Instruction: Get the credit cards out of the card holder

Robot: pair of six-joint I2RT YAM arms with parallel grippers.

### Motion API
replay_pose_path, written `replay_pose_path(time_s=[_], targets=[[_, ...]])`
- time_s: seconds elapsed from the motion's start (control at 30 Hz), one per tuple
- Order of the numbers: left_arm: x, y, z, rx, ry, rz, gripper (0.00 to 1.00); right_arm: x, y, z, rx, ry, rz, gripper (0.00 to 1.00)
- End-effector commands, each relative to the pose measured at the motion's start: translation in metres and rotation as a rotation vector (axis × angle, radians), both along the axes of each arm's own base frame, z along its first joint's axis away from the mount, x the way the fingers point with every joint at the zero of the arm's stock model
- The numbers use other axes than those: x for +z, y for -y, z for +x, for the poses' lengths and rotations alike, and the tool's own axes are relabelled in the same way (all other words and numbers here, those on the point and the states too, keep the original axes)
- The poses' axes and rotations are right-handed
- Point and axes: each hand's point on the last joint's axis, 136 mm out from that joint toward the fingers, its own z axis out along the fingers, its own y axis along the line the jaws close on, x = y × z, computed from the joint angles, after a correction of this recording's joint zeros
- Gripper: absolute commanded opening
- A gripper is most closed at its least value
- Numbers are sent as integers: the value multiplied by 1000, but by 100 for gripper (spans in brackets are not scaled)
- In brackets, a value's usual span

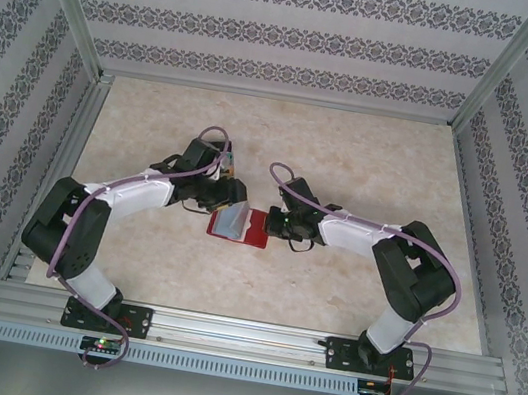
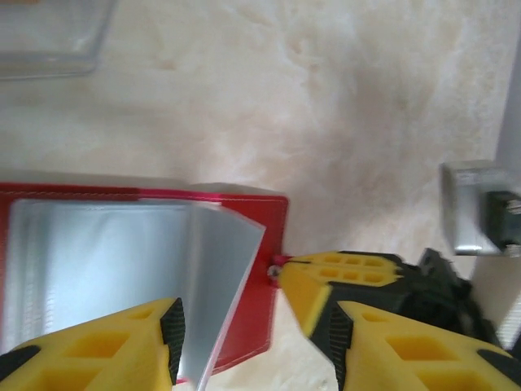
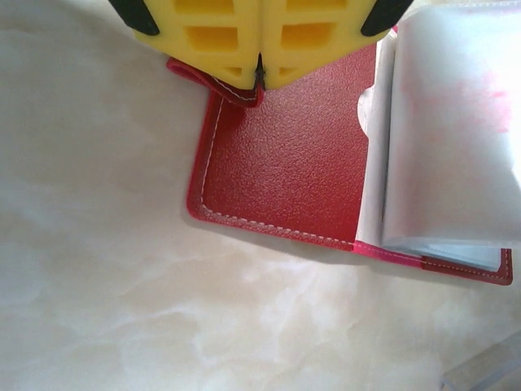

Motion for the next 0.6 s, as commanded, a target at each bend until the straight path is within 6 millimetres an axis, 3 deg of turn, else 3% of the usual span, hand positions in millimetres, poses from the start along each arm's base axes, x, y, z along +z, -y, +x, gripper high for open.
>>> replay_pose_path(time_s=[0.0,0.23,0.57], targets=[[-29,-19,-19,9,-82,84,52,-15,16,-1,-12,-28,-83,4],[-48,-26,-23,17,-123,133,52,-15,16,-2,-11,-29,-77,4],[-61,-32,-25,31,-147,169,52,-16,16,-4,-10,-31,-78,4]])
